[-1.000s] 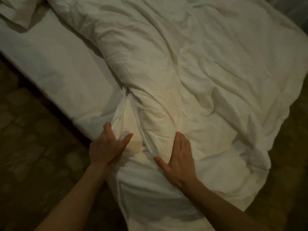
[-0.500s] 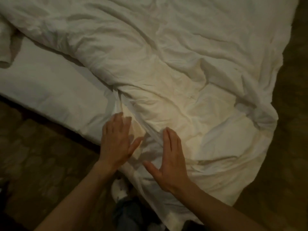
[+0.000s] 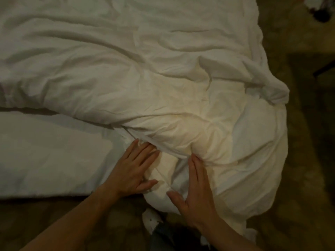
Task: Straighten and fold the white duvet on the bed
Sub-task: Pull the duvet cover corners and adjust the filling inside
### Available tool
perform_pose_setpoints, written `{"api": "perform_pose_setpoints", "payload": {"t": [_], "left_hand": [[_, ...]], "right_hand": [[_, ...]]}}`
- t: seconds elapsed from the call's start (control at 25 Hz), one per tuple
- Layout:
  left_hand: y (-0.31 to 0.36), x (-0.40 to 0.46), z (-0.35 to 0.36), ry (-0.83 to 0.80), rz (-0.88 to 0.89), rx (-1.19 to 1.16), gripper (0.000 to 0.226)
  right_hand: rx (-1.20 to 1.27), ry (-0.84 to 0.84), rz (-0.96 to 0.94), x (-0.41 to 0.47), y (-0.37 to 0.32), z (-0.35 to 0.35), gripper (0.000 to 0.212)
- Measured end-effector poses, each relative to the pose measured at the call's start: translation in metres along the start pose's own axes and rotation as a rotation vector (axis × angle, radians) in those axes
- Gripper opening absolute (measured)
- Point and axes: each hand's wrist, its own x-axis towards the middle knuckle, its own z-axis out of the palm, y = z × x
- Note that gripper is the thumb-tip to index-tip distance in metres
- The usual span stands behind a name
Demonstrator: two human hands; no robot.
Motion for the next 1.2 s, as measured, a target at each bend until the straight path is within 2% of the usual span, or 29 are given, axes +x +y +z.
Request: {"api": "perform_pose_setpoints", "payload": {"t": [0.12, 0.24, 0.48, 0.56, 0.68, 0.76, 0.92, 1.08, 1.2], "left_hand": [[0.002, -0.002, -0.003, -0.015, 0.029, 0.002, 0.081], [0.007, -0.009, -0.002, -0.026, 0.059, 0.02, 0.081], [0.02, 0.012, 0.035, 0.069, 0.24, 0.043, 0.079], [0.017, 0.025, 0.048, 0.083, 0.239, 0.044, 0.076], [0.014, 0.048, 0.052, 0.013, 0.206, 0.067, 0.068], [0.019, 0.049, 0.049, 0.061, 0.175, 0.01, 0.062], [0.037, 0.028, 0.018, 0.173, 0.045, -0.171, 0.077], [0.084, 0.027, -0.028, 0.294, 0.009, -0.196, 0.074], [0.125, 0.028, -0.037, 0.286, -0.017, -0.207, 0.072]], "right_hand": [[0.043, 0.078, 0.114, -0.01, -0.014, 0.01, 0.095], [0.003, 0.157, 0.073, -0.029, -0.014, 0.022, 0.086], [-0.165, 0.212, 0.045, -0.046, 0.028, 0.045, 0.087], [-0.228, 0.23, 0.055, -0.042, 0.037, 0.058, 0.087], [-0.305, 0.318, 0.068, -0.026, 0.04, 0.074, 0.077], [-0.328, 0.381, 0.035, -0.012, 0.042, 0.074, 0.073], [-0.309, 0.43, -0.127, 0.003, 0.03, 0.04, 0.075], [-0.323, 0.461, -0.283, -0.012, 0.014, -0.025, 0.082], [-0.367, 0.475, -0.313, -0.029, 0.022, -0.064, 0.084]]}}
